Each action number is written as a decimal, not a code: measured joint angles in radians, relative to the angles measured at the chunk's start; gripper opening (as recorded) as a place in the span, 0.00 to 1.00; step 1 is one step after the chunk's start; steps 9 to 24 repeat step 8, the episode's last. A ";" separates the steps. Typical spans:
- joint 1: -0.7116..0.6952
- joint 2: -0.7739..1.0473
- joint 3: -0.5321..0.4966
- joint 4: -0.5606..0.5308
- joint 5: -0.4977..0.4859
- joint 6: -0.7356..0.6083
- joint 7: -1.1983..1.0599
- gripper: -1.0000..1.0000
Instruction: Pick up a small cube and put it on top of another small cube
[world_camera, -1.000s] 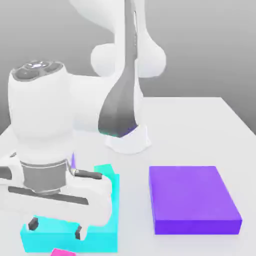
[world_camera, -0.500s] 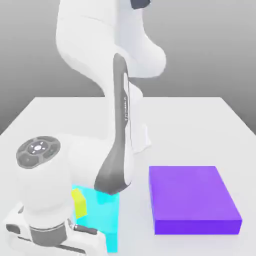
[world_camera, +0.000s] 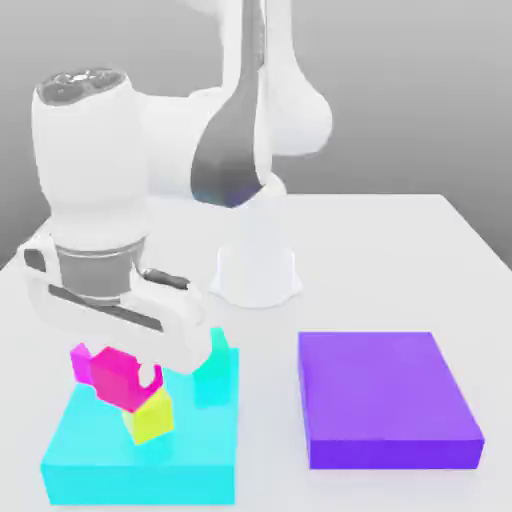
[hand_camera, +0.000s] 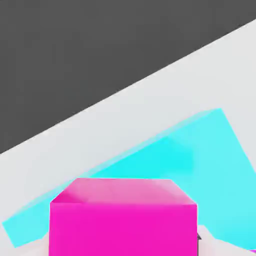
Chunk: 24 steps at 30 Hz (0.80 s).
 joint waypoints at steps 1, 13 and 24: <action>-0.002 -0.015 0.001 -0.019 -0.003 0.004 0.017 0.00; -0.002 0.100 0.005 -0.064 0.021 0.162 0.013 1.00; -0.002 0.100 0.005 -0.064 0.021 0.162 0.013 1.00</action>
